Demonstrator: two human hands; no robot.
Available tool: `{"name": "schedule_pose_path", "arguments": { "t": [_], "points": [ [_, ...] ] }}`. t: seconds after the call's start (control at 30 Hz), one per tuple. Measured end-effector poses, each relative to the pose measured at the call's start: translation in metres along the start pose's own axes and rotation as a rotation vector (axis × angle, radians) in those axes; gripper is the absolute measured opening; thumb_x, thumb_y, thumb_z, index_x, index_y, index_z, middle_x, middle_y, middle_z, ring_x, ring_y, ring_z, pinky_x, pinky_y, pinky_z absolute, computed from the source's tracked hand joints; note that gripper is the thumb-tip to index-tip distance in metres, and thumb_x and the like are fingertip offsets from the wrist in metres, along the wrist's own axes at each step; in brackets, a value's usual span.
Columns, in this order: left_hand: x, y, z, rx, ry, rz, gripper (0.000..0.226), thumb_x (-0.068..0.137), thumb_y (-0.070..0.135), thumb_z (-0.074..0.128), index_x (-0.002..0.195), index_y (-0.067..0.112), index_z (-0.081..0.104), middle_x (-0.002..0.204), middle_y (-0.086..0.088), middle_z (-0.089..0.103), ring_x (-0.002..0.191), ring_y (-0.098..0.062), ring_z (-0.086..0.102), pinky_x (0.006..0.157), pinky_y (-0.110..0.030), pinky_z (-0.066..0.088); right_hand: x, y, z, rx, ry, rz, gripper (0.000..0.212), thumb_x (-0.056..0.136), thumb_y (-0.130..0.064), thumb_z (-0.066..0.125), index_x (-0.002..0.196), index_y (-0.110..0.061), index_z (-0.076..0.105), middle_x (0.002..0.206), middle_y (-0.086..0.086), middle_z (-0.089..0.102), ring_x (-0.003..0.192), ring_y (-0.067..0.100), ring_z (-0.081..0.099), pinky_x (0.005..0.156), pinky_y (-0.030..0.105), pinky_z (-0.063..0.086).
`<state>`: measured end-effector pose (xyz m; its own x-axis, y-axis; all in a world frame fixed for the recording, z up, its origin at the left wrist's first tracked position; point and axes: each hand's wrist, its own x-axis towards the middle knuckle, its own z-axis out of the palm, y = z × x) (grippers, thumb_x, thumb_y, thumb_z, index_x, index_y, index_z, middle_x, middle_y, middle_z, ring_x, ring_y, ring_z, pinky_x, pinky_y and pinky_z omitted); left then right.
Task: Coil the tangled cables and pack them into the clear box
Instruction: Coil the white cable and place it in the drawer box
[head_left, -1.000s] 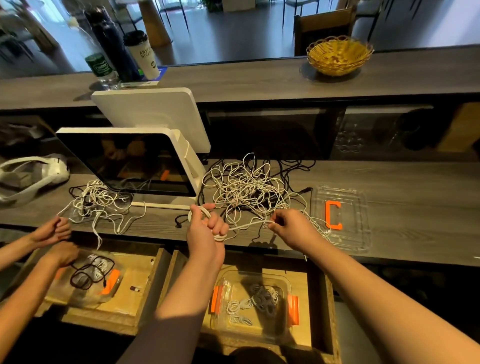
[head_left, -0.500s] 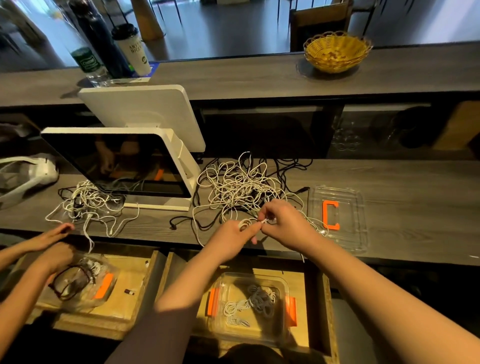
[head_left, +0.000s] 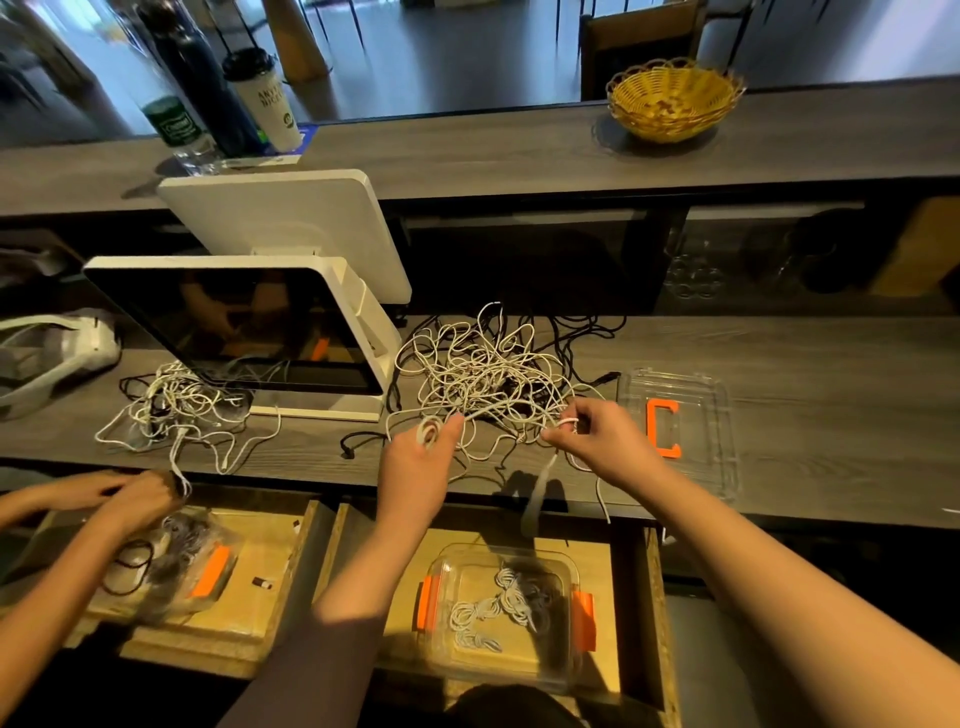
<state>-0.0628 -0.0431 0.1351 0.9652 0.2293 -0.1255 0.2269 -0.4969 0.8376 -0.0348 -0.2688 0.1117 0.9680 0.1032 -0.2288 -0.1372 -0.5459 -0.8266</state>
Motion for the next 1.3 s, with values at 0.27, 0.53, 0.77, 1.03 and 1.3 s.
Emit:
{"name": "schedule_pose_path", "arguments": {
  "t": [0.27, 0.53, 0.77, 1.03, 1.3],
  "points": [
    [-0.001, 0.005, -0.01, -0.045, 0.033, 0.027, 0.054, 0.097, 0.038, 0.061, 0.052, 0.022, 0.036, 0.044, 0.009, 0.032, 0.042, -0.006, 0.028, 0.047, -0.026, 0.022, -0.001, 0.007, -0.001, -0.076, 0.031, -0.026, 0.021, 0.097, -0.038, 0.058, 0.087, -0.019, 0.063, 0.074, -0.004, 0.061, 0.067, 0.01, 0.056, 0.06, 0.024, 0.041],
    [-0.005, 0.014, -0.018, -0.219, 0.281, -0.068, 0.043, 0.097, 0.039, 0.06, 0.068, 0.008, 0.056, 0.056, -0.004, 0.046, 0.05, -0.013, 0.04, 0.047, -0.027, 0.031, -0.003, 0.016, 0.003, -0.071, 0.008, 0.019, 0.013, 0.091, -0.025, 0.065, 0.081, -0.019, 0.06, 0.083, 0.001, 0.069, 0.08, 0.016, 0.066, 0.069, 0.033, 0.055],
    [-0.01, 0.025, -0.023, -0.193, 0.157, -0.007, 0.042, 0.098, 0.036, 0.059, 0.063, 0.015, 0.057, 0.05, 0.006, 0.044, 0.042, -0.002, 0.04, 0.043, -0.015, 0.03, -0.006, 0.021, -0.001, -0.134, 0.089, 0.038, 0.006, 0.089, -0.018, 0.065, 0.095, -0.018, 0.064, 0.095, -0.003, 0.065, 0.092, 0.017, 0.062, 0.076, 0.028, 0.051],
    [-0.023, 0.036, -0.022, -0.085, 0.054, 0.078, 0.045, 0.098, 0.039, 0.059, 0.066, 0.008, 0.066, 0.047, 0.006, 0.039, 0.041, -0.005, 0.034, 0.042, -0.017, 0.027, -0.021, -0.034, 0.002, 0.112, 0.174, -0.072, 0.025, 0.098, -0.015, 0.054, 0.122, -0.02, 0.06, 0.12, -0.003, 0.061, 0.11, 0.011, 0.057, 0.094, 0.03, 0.05],
    [-0.038, 0.053, -0.007, -0.255, -0.222, 0.028, 0.045, 0.102, 0.047, 0.045, 0.069, 0.023, 0.066, 0.049, 0.008, 0.04, 0.046, -0.01, 0.034, 0.049, -0.028, 0.029, -0.058, -0.076, 0.015, 0.146, -0.022, -0.311, 0.017, 0.1, -0.036, 0.051, 0.097, -0.027, 0.066, 0.081, -0.011, 0.064, 0.074, 0.006, 0.059, 0.068, 0.027, 0.049]
  ]
}}
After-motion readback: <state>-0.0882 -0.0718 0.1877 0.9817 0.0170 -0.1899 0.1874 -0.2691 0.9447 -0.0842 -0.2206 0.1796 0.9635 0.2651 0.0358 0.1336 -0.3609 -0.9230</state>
